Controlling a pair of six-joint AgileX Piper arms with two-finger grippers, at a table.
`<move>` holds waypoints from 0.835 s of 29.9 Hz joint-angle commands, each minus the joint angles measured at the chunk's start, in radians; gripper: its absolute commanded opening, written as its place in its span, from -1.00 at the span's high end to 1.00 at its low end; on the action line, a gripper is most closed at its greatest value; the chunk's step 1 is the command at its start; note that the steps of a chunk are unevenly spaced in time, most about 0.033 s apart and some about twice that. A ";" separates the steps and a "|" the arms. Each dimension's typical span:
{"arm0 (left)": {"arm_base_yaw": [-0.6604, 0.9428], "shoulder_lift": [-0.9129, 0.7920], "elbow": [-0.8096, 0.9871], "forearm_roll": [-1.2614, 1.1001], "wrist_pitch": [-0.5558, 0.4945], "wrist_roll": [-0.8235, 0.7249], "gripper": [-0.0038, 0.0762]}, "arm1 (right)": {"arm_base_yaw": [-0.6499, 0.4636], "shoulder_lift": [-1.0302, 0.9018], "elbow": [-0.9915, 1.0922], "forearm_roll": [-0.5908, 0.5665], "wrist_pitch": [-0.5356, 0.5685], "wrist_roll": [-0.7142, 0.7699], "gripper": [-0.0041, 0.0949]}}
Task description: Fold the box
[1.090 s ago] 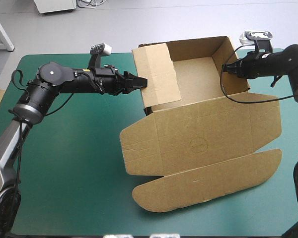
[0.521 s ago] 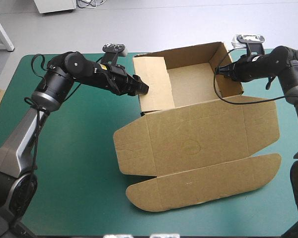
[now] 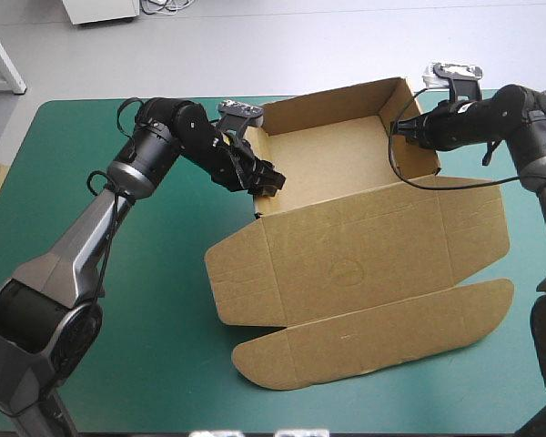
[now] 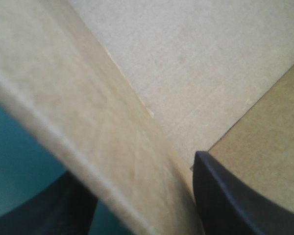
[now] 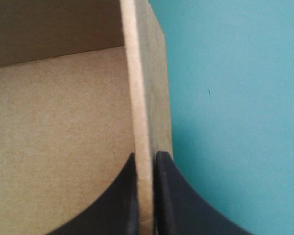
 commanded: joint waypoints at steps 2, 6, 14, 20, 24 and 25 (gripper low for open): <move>-0.005 -0.044 -0.025 0.011 0.018 -0.033 -0.13 | 0.001 -0.058 -0.031 0.109 -0.060 0.060 0.92; -0.019 -0.040 -0.025 0.088 0.022 -0.079 -0.09 | 0.001 -0.058 -0.031 0.109 -0.057 0.088 0.92; -0.063 0.013 -0.044 0.413 0.018 -0.208 0.43 | 0.064 -0.058 -0.031 0.007 -0.092 0.224 0.91; -0.063 0.063 -0.044 0.422 -0.003 -0.230 0.70 | 0.121 -0.054 -0.031 -0.078 -0.057 0.301 0.91; -0.061 0.071 -0.051 0.434 -0.005 -0.230 0.72 | 0.131 -0.041 -0.031 -0.094 -0.004 0.308 0.91; -0.055 0.074 -0.055 0.437 0.009 -0.230 0.76 | 0.131 -0.036 -0.031 -0.110 0.021 0.306 0.91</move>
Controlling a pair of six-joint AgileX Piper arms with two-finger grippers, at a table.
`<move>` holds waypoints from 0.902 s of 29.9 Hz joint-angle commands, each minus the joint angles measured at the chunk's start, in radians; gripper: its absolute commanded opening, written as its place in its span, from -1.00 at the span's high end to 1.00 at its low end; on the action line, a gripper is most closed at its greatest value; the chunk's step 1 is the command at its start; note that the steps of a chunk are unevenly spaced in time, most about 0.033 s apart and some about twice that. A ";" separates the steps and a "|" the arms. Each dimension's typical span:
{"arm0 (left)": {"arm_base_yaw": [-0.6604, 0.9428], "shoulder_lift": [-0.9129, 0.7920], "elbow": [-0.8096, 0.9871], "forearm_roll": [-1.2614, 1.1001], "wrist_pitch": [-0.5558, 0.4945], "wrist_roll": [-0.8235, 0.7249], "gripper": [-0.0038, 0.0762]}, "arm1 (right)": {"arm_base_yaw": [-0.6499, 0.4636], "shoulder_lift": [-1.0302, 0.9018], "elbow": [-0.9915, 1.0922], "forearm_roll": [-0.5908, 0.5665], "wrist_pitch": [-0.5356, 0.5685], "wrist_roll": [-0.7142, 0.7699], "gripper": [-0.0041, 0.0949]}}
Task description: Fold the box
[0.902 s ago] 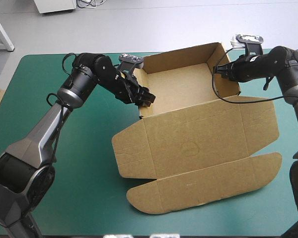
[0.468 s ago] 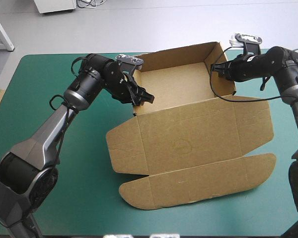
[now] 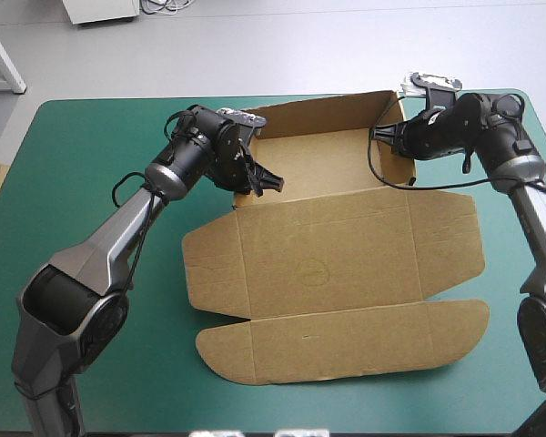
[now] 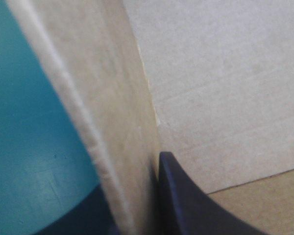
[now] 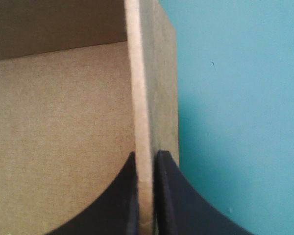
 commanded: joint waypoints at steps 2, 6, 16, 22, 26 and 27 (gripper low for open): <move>0.018 -0.033 -0.035 0.087 0.024 0.031 0.84 | 0.008 -0.040 -0.033 0.047 0.069 -0.002 0.91; 0.028 -0.033 -0.048 0.085 0.027 0.049 0.93 | 0.008 0.004 -0.033 0.028 0.147 -0.049 0.91; 0.114 0.025 -0.046 -0.093 0.069 0.112 0.93 | 0.080 0.101 -0.033 -0.104 0.192 -0.049 0.91; 0.132 0.064 -0.048 -0.095 0.069 0.119 0.93 | 0.108 0.163 -0.033 -0.140 0.198 -0.041 0.91; 0.132 0.086 -0.048 -0.093 0.062 0.127 0.93 | 0.108 0.178 -0.033 -0.150 0.168 -0.033 0.91; 0.132 0.093 -0.048 -0.091 0.053 0.127 0.93 | 0.108 0.178 -0.033 -0.152 0.156 -0.031 0.91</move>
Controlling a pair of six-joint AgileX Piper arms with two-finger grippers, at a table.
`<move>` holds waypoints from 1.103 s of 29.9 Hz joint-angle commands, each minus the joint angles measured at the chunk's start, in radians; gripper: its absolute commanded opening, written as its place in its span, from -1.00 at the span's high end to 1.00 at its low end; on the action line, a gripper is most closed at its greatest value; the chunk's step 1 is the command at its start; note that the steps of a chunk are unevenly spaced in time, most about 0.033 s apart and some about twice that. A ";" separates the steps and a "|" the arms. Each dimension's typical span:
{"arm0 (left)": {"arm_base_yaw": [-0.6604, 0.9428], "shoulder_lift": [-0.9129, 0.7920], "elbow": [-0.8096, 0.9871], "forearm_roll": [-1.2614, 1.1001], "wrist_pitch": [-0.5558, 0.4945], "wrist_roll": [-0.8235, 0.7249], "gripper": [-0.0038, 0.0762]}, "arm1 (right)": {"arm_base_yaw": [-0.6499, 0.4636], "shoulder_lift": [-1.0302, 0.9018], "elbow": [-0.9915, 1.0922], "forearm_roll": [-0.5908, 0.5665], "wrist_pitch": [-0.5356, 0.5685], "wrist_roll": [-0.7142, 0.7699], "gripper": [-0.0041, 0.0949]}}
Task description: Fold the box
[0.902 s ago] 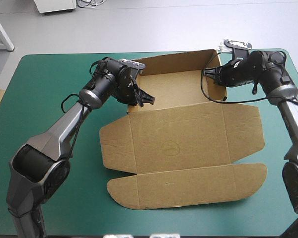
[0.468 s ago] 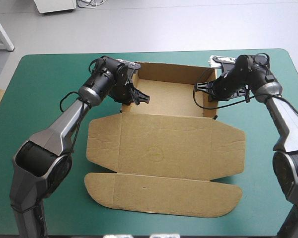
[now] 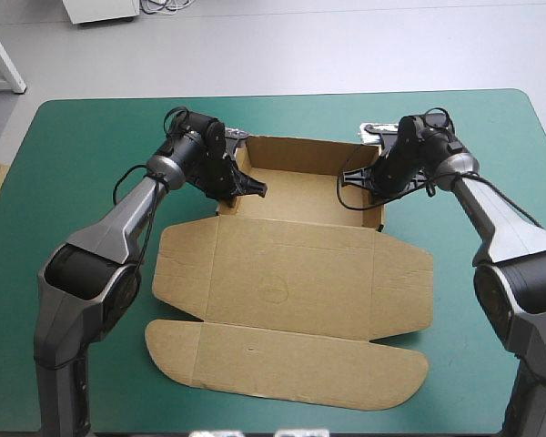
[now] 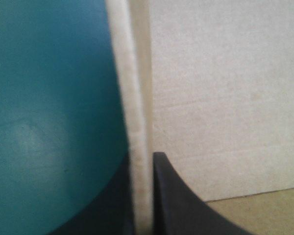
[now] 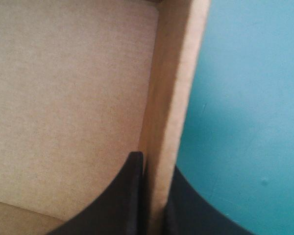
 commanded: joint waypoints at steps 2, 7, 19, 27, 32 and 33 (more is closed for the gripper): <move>0.005 -0.041 -0.030 0.016 0.007 0.043 0.93 | 0.002 -0.041 -0.026 -0.051 -0.002 -0.063 0.91; 0.005 -0.009 -0.030 -0.001 -0.058 0.028 0.93 | 0.007 -0.033 -0.026 -0.112 -0.031 -0.035 0.91; 0.005 -0.012 -0.030 0.053 -0.272 -0.040 0.93 | 0.042 -0.051 -0.026 -0.243 -0.160 0.004 0.91; 0.005 0.008 -0.019 0.033 -0.293 -0.073 0.93 | 0.038 -0.016 -0.041 -0.191 -0.125 -0.016 0.92; 0.005 0.008 -0.019 0.039 -0.318 -0.059 0.93 | 0.040 -0.010 -0.041 -0.174 -0.147 -0.010 0.92; 0.005 0.008 -0.019 0.042 -0.316 -0.055 0.93 | 0.038 -0.008 -0.041 -0.174 -0.147 -0.009 0.92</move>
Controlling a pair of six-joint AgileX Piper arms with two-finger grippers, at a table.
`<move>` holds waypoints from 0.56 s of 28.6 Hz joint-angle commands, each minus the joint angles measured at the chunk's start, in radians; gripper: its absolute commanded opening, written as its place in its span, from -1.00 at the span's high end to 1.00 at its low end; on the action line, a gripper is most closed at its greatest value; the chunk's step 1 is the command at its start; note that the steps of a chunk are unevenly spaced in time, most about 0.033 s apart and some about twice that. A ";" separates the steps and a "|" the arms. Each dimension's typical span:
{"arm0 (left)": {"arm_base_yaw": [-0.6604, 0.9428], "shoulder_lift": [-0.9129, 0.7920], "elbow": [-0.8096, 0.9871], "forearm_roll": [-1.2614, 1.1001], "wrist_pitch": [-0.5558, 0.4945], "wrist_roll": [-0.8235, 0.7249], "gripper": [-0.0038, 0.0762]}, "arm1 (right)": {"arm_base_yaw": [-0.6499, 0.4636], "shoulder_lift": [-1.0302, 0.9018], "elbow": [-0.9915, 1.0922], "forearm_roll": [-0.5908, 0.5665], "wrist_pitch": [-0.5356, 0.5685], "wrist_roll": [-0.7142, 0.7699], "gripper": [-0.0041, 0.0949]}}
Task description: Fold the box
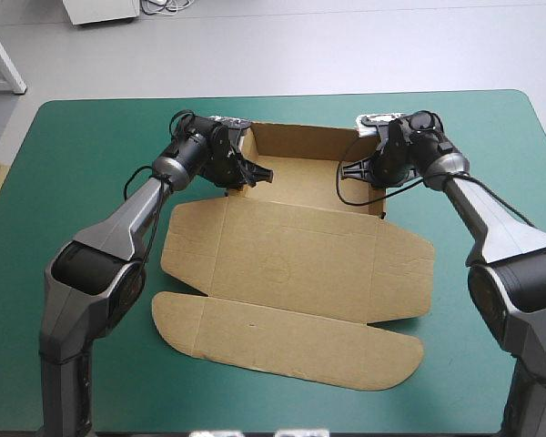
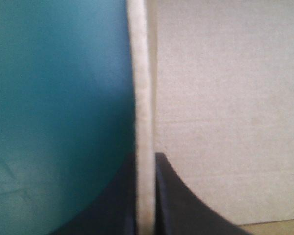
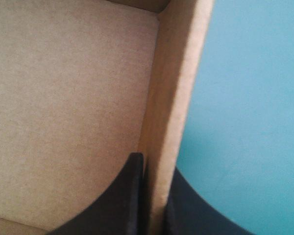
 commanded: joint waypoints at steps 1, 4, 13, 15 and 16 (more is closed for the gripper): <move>0.005 -0.028 -0.014 0.023 -0.108 0.026 0.93 | -0.001 -0.024 -0.015 -0.014 -0.033 -0.057 0.92; 0.005 -0.027 -0.014 0.047 -0.088 0.031 0.93 | -0.001 -0.017 -0.015 0.010 -0.016 -0.055 0.92; 0.005 -0.041 -0.016 0.050 -0.045 0.042 0.59 | -0.001 -0.023 -0.015 0.053 -0.001 -0.053 0.32; 0.005 -0.055 -0.016 0.050 -0.036 0.042 0.20 | -0.001 -0.037 -0.020 0.069 -0.001 -0.053 0.00; 0.005 -0.065 -0.016 0.050 -0.036 0.042 -0.05 | -0.001 -0.045 -0.025 0.069 0.001 -0.053 -0.11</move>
